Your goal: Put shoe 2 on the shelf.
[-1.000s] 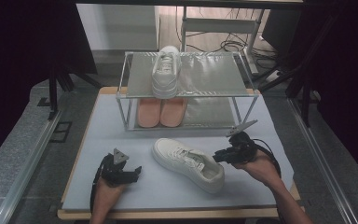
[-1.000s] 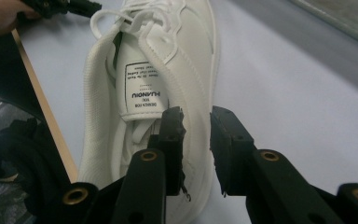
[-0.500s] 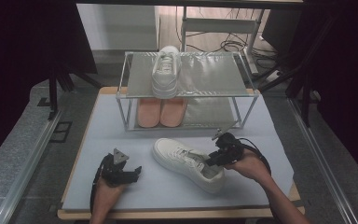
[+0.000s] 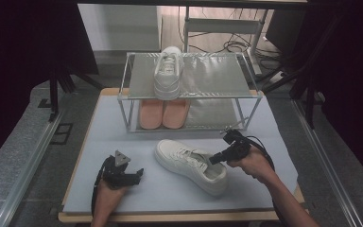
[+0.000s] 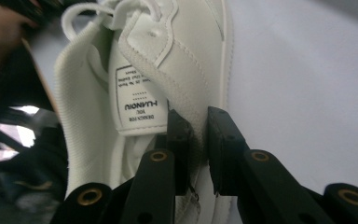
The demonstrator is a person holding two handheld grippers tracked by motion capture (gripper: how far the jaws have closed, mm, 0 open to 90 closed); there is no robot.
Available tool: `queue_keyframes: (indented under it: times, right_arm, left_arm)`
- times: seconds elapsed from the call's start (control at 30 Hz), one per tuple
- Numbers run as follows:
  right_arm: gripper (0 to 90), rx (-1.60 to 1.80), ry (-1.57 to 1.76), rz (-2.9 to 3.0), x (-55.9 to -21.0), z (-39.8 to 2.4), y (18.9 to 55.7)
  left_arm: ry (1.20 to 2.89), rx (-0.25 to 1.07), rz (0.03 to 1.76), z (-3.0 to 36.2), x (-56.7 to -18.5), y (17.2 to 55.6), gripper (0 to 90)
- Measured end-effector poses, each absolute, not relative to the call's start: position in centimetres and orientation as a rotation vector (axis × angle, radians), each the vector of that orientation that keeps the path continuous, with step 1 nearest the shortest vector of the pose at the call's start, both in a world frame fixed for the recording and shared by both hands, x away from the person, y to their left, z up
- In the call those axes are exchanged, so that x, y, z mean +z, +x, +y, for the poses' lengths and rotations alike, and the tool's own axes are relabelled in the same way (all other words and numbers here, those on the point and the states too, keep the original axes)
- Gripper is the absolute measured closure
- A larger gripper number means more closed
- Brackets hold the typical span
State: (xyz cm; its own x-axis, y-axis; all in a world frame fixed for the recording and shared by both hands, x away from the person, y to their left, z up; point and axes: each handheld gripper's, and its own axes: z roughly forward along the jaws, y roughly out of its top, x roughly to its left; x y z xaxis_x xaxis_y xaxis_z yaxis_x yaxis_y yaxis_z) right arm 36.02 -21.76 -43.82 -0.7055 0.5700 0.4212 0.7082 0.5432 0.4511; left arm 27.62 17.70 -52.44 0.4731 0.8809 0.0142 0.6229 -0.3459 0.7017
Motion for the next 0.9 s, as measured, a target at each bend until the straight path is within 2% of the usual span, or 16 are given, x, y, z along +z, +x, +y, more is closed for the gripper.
queue_keyframes:
  times: [0.43, 0.9]
  right_arm:
    - [80.4, -0.999, -1.193, -2.301, -43.5, -24.3, 36.9]
    - [80.3, -1.122, -1.208, -2.200, -40.8, -26.4, 36.5]
  left_arm:
    - [2.081, 0.521, 1.246, 17.7, -52.5, 27.7, 13.6]
    - [2.077, 0.516, 1.248, 17.7, -52.5, 27.7, 13.5]
